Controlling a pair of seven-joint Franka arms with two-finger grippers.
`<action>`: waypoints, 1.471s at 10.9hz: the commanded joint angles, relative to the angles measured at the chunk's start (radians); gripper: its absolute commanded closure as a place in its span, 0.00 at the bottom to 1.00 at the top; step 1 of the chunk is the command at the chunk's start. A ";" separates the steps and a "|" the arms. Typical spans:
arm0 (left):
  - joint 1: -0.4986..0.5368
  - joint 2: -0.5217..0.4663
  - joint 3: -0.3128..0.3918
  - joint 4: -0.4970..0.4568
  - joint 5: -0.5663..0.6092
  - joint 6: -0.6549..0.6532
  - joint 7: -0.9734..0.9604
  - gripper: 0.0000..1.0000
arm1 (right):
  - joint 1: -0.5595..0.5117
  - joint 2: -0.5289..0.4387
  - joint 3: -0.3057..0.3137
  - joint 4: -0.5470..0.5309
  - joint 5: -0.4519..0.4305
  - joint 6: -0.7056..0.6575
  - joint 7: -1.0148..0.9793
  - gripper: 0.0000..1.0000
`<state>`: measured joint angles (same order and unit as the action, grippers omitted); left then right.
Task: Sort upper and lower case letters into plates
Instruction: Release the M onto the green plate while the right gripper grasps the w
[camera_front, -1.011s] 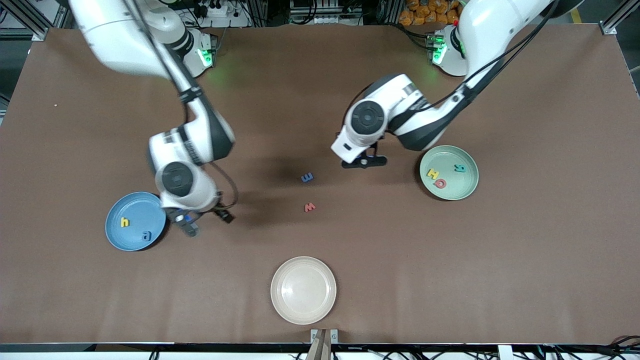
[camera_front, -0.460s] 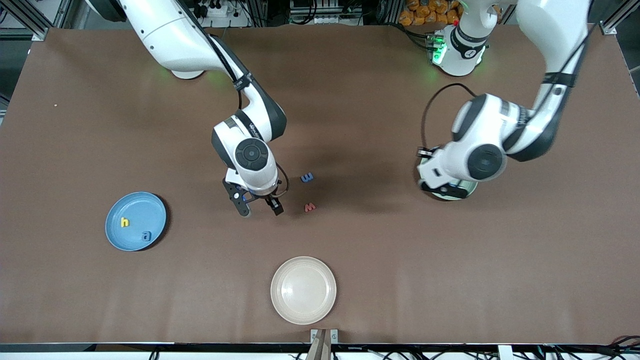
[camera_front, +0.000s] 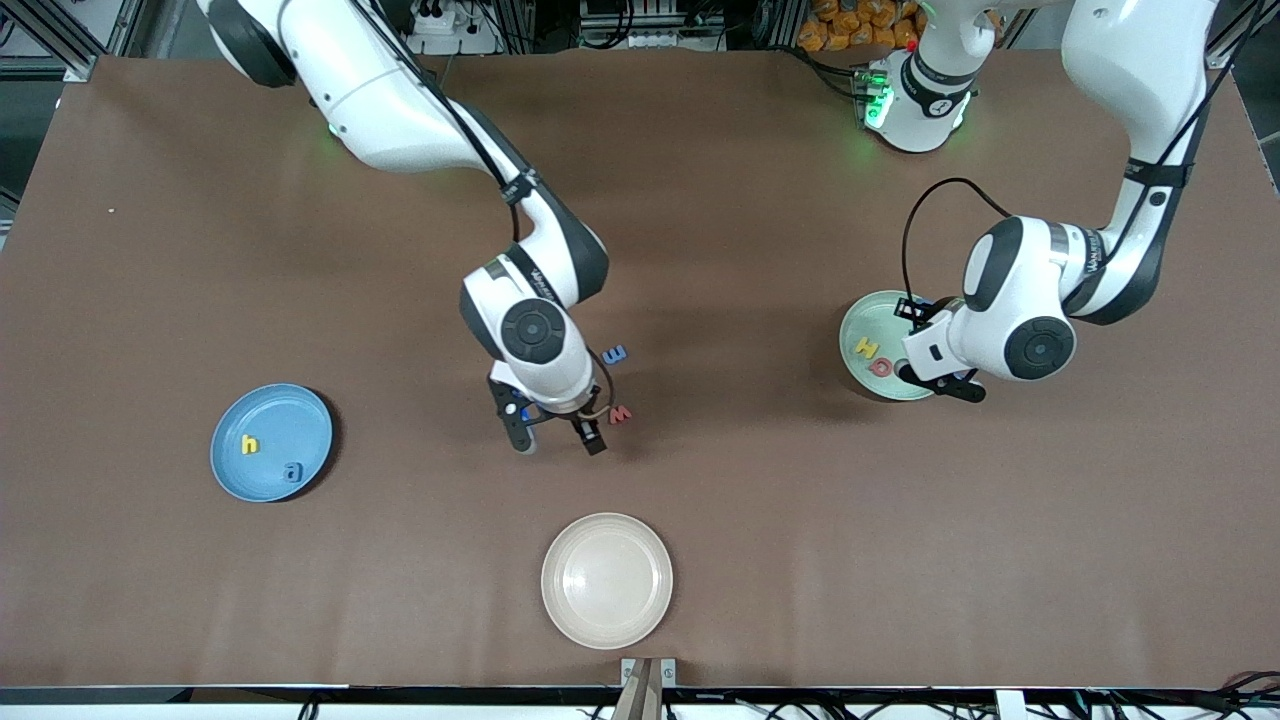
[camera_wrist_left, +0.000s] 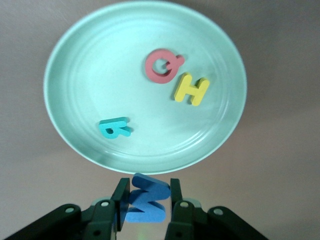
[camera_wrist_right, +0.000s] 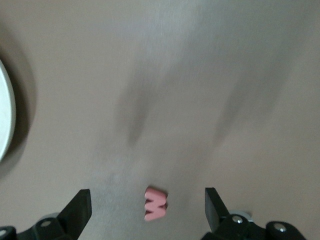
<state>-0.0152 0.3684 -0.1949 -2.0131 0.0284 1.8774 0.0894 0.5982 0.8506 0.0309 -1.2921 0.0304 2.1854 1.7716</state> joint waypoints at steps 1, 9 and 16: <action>-0.020 -0.034 0.020 -0.062 -0.028 0.055 0.023 1.00 | 0.032 0.091 -0.017 0.138 0.078 -0.013 0.031 0.00; -0.028 -0.034 0.043 0.161 -0.015 -0.035 -0.070 0.00 | 0.058 0.171 -0.029 0.151 0.077 -0.006 0.069 0.00; -0.042 -0.081 0.152 0.522 -0.015 -0.063 -0.069 0.00 | 0.072 0.173 -0.043 0.146 0.056 -0.009 0.115 0.00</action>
<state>-0.0398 0.3106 -0.0643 -1.5717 0.0226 1.8424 0.0229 0.6545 1.0011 0.0011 -1.1817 0.0870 2.1874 1.8687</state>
